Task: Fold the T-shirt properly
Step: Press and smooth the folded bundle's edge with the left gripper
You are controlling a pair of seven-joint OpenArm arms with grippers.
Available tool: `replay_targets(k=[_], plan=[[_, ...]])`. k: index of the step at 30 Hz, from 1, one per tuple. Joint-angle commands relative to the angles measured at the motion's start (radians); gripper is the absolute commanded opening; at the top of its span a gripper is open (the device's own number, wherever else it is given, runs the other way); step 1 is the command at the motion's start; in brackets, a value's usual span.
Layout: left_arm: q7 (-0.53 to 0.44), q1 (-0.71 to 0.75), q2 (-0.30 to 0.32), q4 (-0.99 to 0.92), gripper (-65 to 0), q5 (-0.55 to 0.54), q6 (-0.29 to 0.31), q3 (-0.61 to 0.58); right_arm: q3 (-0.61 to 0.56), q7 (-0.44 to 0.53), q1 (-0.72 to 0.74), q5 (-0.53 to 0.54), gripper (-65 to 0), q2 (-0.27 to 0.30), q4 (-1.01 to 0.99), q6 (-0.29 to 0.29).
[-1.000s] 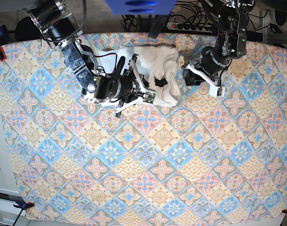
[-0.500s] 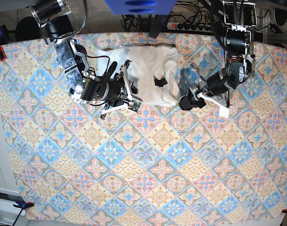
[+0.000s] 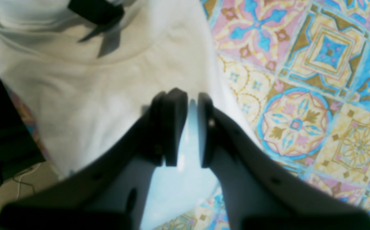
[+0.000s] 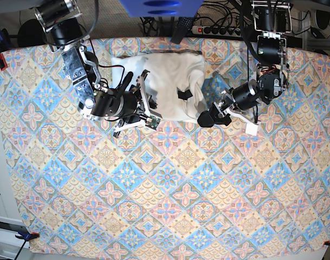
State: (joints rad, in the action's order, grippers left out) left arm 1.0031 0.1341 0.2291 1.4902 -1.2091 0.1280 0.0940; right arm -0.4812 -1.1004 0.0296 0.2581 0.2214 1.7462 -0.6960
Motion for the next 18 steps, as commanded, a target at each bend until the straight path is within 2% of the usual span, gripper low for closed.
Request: replay_targets(k=[1, 6, 7, 9, 12, 13, 15, 18], plan=[[-0.003, -0.012, 0.002, 0.014, -20.7, -0.025, 0.011, 0.002, 0.005, 0.016, 0.017, 0.008, -55.6, 0.002, 0.013, -0.002], [0.001, -0.026, 0.002, -0.026, -21.2, -0.022, 0.011, -0.001, 0.005, 0.016, 0.017, 0.008, -55.6, 0.002, 0.013, -0.002], [0.001, -0.035, 0.002, -0.047, -23.2, -0.016, 0.011, -0.009, 0.005, 0.016, 0.017, 0.008, -55.6, 0.002, 0.013, -0.002], [0.001, -0.061, 0.002, -0.095, -31.4, -0.016, 0.011, -0.047, 0.005, 0.016, 0.017, 0.008, -55.6, 0.002, 0.014, -0.002], [0.001, -0.095, 0.002, -0.142, -51.1, -0.018, 0.011, -0.101, 0.005, 0.016, 0.017, 0.008, -55.6, 0.002, 0.014, -0.002], [-0.003, -0.098, 0.002, -0.144, -55.9, -0.018, 0.011, -0.106, 0.005, 0.016, 0.017, 0.008, -55.6, 0.002, 0.016, -0.002], [-0.002, -0.101, 0.002, -0.142, -60.5, -0.021, 0.011, -0.107, 0.005, 0.016, 0.017, 0.008, -55.6, 0.002, 0.016, -0.002], [-0.002, -0.104, 0.002, -0.139, -60.9, -0.024, 0.011, -0.106, 0.005, 0.016, 0.014, 0.008, -55.6, 0.002, 0.016, -0.002]])
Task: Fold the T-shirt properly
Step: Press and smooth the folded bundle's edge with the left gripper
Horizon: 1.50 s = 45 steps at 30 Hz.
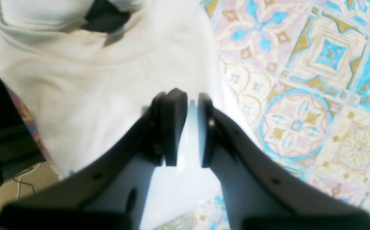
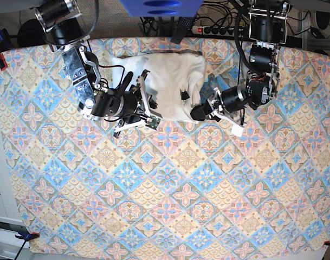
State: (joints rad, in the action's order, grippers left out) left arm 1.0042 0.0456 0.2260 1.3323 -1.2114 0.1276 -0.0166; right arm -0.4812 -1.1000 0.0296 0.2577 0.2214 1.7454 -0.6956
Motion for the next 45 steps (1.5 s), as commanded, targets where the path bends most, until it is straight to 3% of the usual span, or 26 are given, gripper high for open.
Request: replay_targets(k=[1, 19, 22, 28, 31, 34, 39, 45], plan=[[-0.005, -0.016, 0.005, 0.019, -61.0, -0.021, 0.011, 0.005, 0.005, 0.016, 0.011, 0.009, -55.6, 0.002, 0.017, -0.003], [-0.014, -0.092, 0.009, 0.085, -61.1, -0.012, 0.011, 0.008, 0.006, 0.016, 0.010, 0.009, -55.8, 0.002, 0.017, -0.003], [-0.055, -0.091, 0.009, 0.082, -60.6, 0.055, 0.011, -0.001, 0.006, 0.016, 0.010, 0.009, -55.8, 0.002, 0.017, -0.003], [-0.049, -0.069, -0.018, 0.046, -60.3, 0.158, 0.011, -0.003, 0.006, 0.016, 0.014, 0.009, -55.8, 0.002, 0.017, -0.003], [-0.014, -0.054, -0.018, 0.048, -54.1, 0.158, 0.011, -0.001, 0.006, 0.016, 0.016, 0.009, -55.8, 0.002, 0.017, -0.003], [0.035, -0.040, -0.009, 0.054, -43.4, 0.157, 0.010, 0.007, 0.006, 0.016, 0.014, 0.009, -55.7, 0.002, 0.017, -0.003], [-0.015, 0.023, 0.075, 0.137, -26.6, 0.150, 0.010, 0.040, 0.006, 0.016, 0.010, 0.007, -55.7, 0.003, 0.017, -0.003], [-0.014, 0.130, 0.091, 0.313, -24.0, 0.149, 0.010, 0.149, 0.060, 0.016, 0.011, 0.007, -55.7, 0.003, 0.009, -0.003]])
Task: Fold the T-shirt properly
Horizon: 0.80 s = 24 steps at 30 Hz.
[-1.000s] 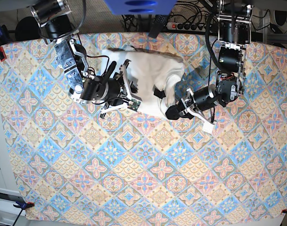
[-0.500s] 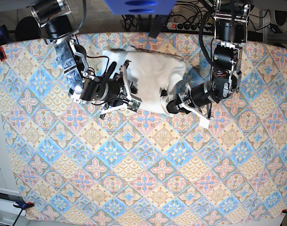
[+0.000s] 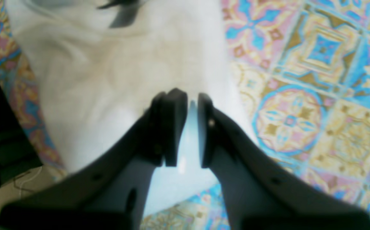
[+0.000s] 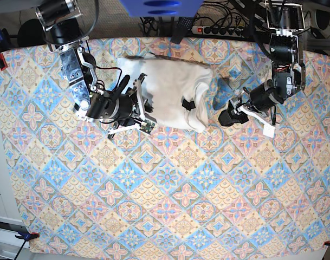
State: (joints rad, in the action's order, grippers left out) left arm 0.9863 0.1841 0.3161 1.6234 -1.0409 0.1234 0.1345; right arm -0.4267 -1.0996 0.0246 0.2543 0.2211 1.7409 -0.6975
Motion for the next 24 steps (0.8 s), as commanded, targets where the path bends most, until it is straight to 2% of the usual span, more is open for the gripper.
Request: replay_targets(k=[1, 3, 5, 11, 13, 19, 21, 24], plan=[[0.026, 0.008, -0.001, 0.067, -24.0, -0.020, 0.014, -0.002, 0.012, 0.016, 0.019, 0.010, -55.8, 0.004, 0.009, -0.001], [0.072, 0.038, -0.011, 0.140, -24.1, -0.022, 0.014, -0.005, 0.021, 0.016, 0.021, 0.010, -55.9, 0.004, -0.019, -0.001], [0.099, 0.064, -0.054, 0.199, -24.1, -0.012, 0.014, -0.016, 0.021, 0.016, 0.021, 0.010, -56.0, 0.002, -0.071, -0.001], [0.096, 0.088, -0.071, 0.212, -24.8, -0.009, 0.014, -0.146, 0.091, 0.082, 0.021, 0.010, -56.1, 0.002, -0.127, -0.001], [0.096, 0.090, -0.071, 0.212, -29.1, 0.027, 0.011, -0.201, 0.119, 0.082, 0.021, 0.010, -56.1, 0.002, -0.127, -0.001], [0.090, 0.084, -0.071, 0.090, -47.1, 0.261, 0.009, -0.332, 0.134, 0.078, 0.034, 0.010, -56.1, 0.002, -0.129, -0.001], [0.050, 0.085, -0.071, 0.058, -49.7, 0.304, 0.009, -0.341, 0.134, 0.078, 0.053, 0.010, -56.1, 0.002, -0.129, -0.001], [-0.002, 0.085, -0.067, 0.024, -49.7, 0.328, 0.009, -0.364, 0.134, 0.078, 0.073, 0.010, -56.1, 0.002, -0.129, -0.001]])
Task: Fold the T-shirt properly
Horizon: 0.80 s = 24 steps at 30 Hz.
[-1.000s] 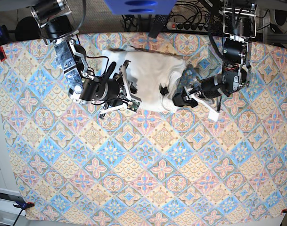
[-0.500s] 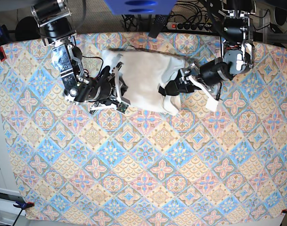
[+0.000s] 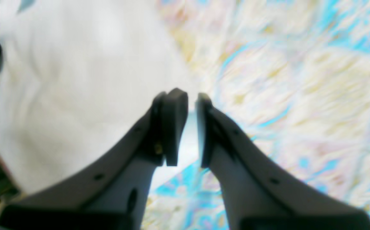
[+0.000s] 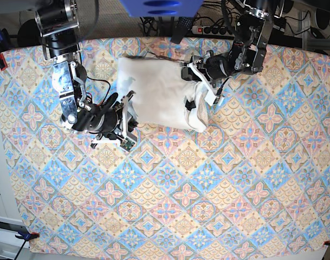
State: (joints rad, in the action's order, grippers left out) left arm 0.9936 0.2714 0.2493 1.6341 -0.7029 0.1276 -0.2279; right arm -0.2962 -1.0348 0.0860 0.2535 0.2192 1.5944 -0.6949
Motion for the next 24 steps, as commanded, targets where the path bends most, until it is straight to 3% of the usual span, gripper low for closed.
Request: replay_targets(k=[1, 8, 13, 18, 24], plan=[[-0.009, 0.001, 0.000, 0.012, -49.8, -0.011, 0.005, 0.002, 0.004, 0.015, 0.018, 0.011, -56.1, 0.004, 0.017, -0.003], [-0.003, 0.090, 0.003, 0.173, -50.0, -0.011, 0.005, -0.001, 0.004, 0.021, 0.073, 0.011, -56.1, -0.001, 0.002, -0.003], [0.018, 0.113, 0.026, 0.150, -50.4, -0.010, 0.005, -0.003, 0.004, 0.032, 0.156, 0.010, -56.8, -0.001, -0.134, -0.003], [0.026, 0.108, 0.037, 0.090, -50.7, -0.002, 0.005, -0.003, -0.002, 0.115, 0.199, 0.010, -63.0, -0.001, -0.297, -0.003], [0.024, 0.090, -0.003, 0.056, -63.3, 0.130, 0.005, -0.001, -0.004, 0.190, 0.200, 0.008, -63.0, -0.001, -0.455, -0.003]])
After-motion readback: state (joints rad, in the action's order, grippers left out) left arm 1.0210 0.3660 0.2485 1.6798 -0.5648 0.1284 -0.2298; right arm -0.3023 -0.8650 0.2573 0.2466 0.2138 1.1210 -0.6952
